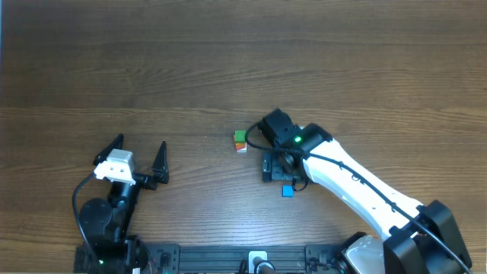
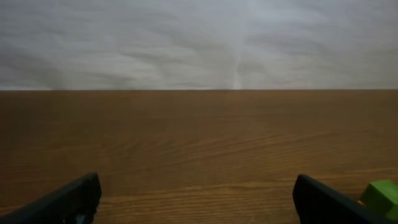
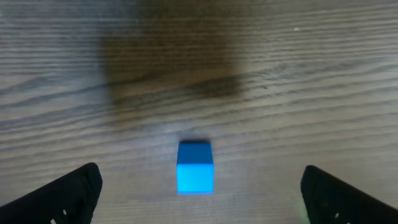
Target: Stack Cubes
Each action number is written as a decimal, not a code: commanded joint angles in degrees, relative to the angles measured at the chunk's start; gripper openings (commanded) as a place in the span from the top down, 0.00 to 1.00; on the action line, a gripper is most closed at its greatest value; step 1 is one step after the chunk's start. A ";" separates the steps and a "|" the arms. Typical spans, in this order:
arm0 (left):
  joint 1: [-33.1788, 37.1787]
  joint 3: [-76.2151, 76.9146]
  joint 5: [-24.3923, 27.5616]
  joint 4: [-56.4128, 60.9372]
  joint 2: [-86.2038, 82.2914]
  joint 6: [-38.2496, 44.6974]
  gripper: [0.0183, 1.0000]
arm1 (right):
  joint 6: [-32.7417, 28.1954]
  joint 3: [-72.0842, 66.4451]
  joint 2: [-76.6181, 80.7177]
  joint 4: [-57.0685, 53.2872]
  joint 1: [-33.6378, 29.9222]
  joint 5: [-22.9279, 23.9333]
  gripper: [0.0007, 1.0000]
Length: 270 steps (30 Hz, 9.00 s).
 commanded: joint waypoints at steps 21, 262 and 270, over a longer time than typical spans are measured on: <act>-0.28 -0.35 0.57 0.13 -0.28 1.03 0.00 | -0.48 -11.96 -1.27 13.11 0.63 -1.90 0.02; -0.28 -0.35 0.57 0.13 -0.24 1.03 0.00 | -1.99 49.35 30.64 -19.04 7.32 0.66 0.83; -0.28 -0.35 0.57 0.13 -0.24 1.03 0.00 | -1.99 49.33 30.67 -19.02 7.32 0.63 0.80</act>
